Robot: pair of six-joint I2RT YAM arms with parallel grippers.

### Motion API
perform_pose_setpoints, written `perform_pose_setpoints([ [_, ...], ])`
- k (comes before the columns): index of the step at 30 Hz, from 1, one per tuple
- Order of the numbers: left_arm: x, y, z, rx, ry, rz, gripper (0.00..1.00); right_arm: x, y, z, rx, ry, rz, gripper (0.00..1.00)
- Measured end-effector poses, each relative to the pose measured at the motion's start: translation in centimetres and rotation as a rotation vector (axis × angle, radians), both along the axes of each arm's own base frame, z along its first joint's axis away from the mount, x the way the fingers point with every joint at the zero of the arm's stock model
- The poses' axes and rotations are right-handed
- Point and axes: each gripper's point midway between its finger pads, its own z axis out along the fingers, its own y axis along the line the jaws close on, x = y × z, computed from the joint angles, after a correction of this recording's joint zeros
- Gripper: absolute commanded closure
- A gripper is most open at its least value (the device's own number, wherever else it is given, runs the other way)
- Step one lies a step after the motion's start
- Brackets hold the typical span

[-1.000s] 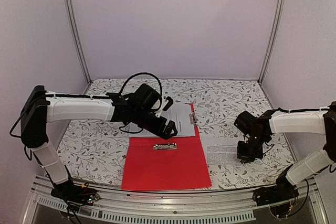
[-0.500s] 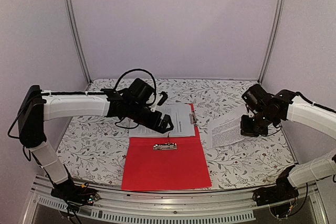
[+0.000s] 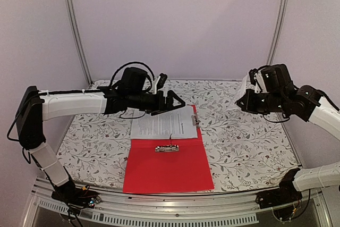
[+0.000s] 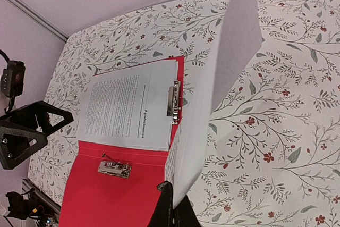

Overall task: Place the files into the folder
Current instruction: Pick up the file from the center of the board, then pass from the right arm to the left

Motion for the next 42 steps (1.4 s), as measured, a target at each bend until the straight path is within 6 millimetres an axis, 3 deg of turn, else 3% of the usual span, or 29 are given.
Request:
perform_pose_setpoints([
  [6, 0.7, -2.3, 2.6, -0.217, 0.052, 0.017, 0.0, 2.2, 4.0, 2.1, 0.135, -0.068, 0.039, 1.0],
  [11, 1.4, -4.1, 1.3, -0.318, 0.16, 0.024, 0.0, 3.5, 6.5, 3.4, 0.22, -0.082, 0.072, 1.0],
  [18, 2.0, -5.8, -1.3, -0.379, 0.301, 0.044, 0.0, 3.8, 8.1, 4.4, 0.284, -0.081, 0.108, 1.0],
  [24, 2.8, -6.5, 1.0, -0.446, 0.294, 0.044, 0.02, 3.6, 8.6, 4.6, 0.31, -0.074, 0.122, 1.0],
  [30, 3.8, -7.4, 2.7, -0.498, 0.277, 0.039, 0.16, 3.5, 8.9, 4.0, 0.335, -0.059, 0.124, 1.0],
  [38, 4.9, -8.8, -0.4, -0.499, 0.348, 0.05, 0.39, 3.2, 9.0, 2.6, 0.346, -0.028, 0.121, 1.0],
  [42, 4.9, -8.9, -0.2, -0.515, 0.357, 0.048, 0.51, 2.8, 8.7, 1.9, 0.348, -0.011, 0.113, 1.0],
])
